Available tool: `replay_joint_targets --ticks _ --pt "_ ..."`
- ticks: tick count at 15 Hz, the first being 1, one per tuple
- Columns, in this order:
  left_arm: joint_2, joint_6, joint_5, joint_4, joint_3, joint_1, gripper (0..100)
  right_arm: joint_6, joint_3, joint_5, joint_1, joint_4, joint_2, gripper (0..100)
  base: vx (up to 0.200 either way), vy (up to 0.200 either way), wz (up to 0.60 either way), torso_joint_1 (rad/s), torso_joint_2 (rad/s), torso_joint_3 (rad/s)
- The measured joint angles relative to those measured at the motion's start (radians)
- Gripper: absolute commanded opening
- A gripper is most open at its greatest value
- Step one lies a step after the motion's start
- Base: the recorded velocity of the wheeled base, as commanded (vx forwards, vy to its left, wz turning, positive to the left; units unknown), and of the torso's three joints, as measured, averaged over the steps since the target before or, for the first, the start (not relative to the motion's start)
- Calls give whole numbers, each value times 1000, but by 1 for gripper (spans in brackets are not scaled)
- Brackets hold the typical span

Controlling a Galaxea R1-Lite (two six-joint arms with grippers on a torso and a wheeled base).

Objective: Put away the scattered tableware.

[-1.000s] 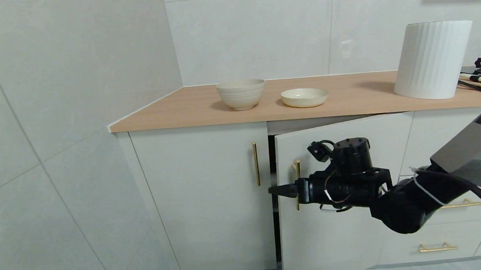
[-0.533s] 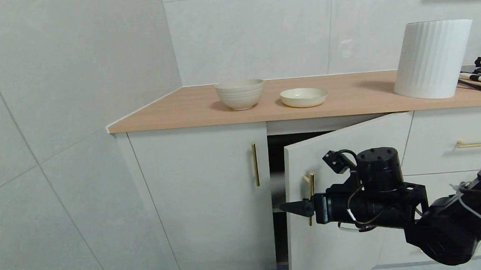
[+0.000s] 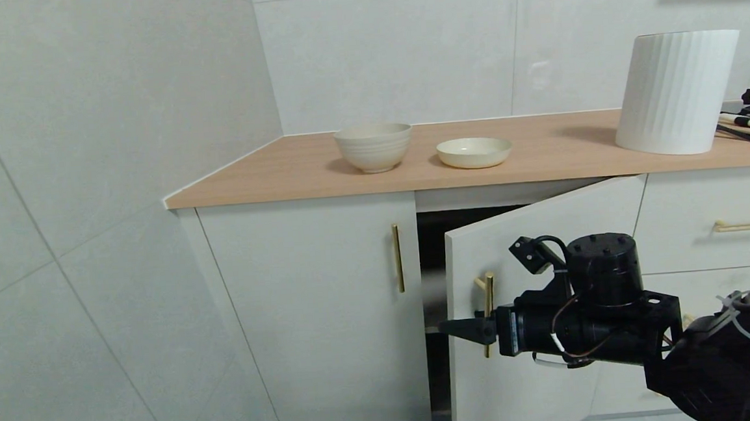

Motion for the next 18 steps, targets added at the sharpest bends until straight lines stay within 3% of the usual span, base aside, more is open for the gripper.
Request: replay_joint_targets --ticks 2,4,6,8,10,13,15,17,18 --pt "146 14 -92 11 -114 -9 100 0 3 2 0 0 -4 100 0 0 0 0 0 0" --pt "345 49 -195 4 -207 -14 100 0 14 4 3 -3 -9 100 0 0 0 0 0 0" --pt "571 88 -285 -42 -277 -37 100 -4 24 3 11 -7 -10 100 0 0 0 0 0 0" --pt "802 108 -337 -114 -317 -83 100 -4 29 13 11 -8 -11 100 0 0 0 0 0 0" --pt "1025 120 -366 -234 -336 -133 100 -5 33 17 11 -9 -13 100 0 0 0 0 0 0" --pt "1321 122 -384 -491 -338 -222 100 -5 35 21 11 -7 -16 100 0 0 0 0 0 0" --pt "1471 94 -388 -650 -334 -296 100 -5 37 21 11 -7 -16 100 0 0 0 0 0 0" --pt "1569 62 -392 -745 -319 -360 100 -5 41 21 15 -11 -18 100 0 0 0 0 0 0" --pt "1608 56 -393 -804 -302 -380 0 -4 43 21 15 -17 -18 100 0 0 0 0 0 0"
